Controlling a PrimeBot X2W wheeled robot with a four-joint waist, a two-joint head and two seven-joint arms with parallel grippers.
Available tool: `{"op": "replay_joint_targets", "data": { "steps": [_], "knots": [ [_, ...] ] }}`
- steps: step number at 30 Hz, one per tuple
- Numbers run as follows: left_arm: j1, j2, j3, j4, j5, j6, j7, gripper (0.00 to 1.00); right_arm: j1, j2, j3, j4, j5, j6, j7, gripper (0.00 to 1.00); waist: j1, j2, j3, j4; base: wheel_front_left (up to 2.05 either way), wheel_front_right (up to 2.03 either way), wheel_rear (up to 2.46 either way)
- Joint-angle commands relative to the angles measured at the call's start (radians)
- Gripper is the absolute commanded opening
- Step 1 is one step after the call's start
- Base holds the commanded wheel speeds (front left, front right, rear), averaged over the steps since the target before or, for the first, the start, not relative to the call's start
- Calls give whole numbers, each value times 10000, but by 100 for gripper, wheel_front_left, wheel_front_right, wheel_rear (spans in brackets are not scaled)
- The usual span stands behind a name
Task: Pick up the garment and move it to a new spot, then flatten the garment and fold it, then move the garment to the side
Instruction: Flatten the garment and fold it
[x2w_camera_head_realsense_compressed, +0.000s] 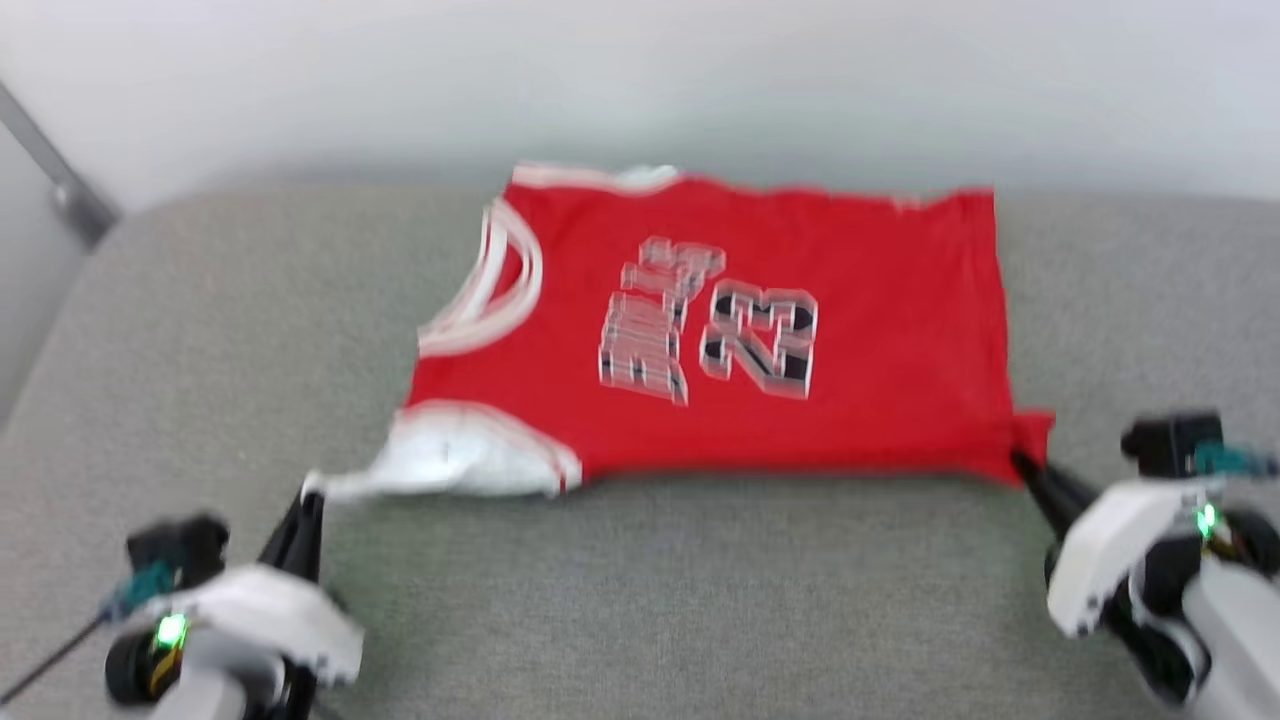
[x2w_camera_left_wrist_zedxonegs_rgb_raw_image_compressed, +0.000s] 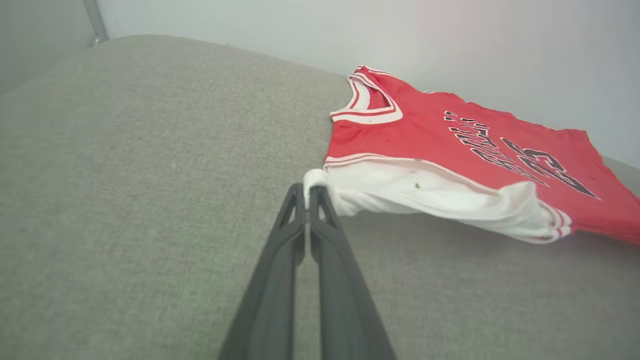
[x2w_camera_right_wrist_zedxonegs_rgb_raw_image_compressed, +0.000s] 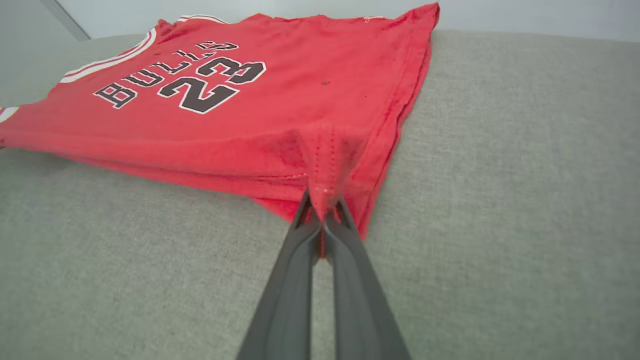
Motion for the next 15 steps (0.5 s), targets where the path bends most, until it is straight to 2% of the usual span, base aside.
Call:
{"op": "replay_joint_targets", "data": {
  "steps": [1, 5, 6, 7, 11, 15],
  "knots": [
    [1053, 295, 181, -789, -184, 383, 231, 0, 832, -135, -242, -261, 36, -17, 87, 0, 4, 0, -1240, 103, 0, 0, 0],
    [3165, 806, 596, -3102, -521, 1267, 665, 0, 2272, -173, -836, -1000, -148, -19, 371, 0, 4, 0, -1533, 50, 0, 0, 0],
    [3165, 806, 596, -3102, -521, 1267, 665, 0, 2272, -173, -836, -1000, -148, -19, 371, 0, 4, 0, -1533, 50, 0, 0, 0],
    [3682, 962, 691, -3698, -559, 1518, 794, 0, 2608, -130, -1001, -1221, -207, -19, 446, 0, 4, 0, -1590, 32, 0, 0, 0],
    [5410, 1404, 1052, -5712, -783, 2510, 1404, 0, 3915, -25, -1882, -2040, -514, -20, 831, 0, 4, 0, -1755, 121, 0, 0, 0],
    [6511, 1754, 1298, -7246, -854, 3234, 1873, 0, 5134, 274, -2955, -2914, -958, -20, 1368, 0, 4, 0, -1868, 246, 0, 0, 0]
  ]
}}
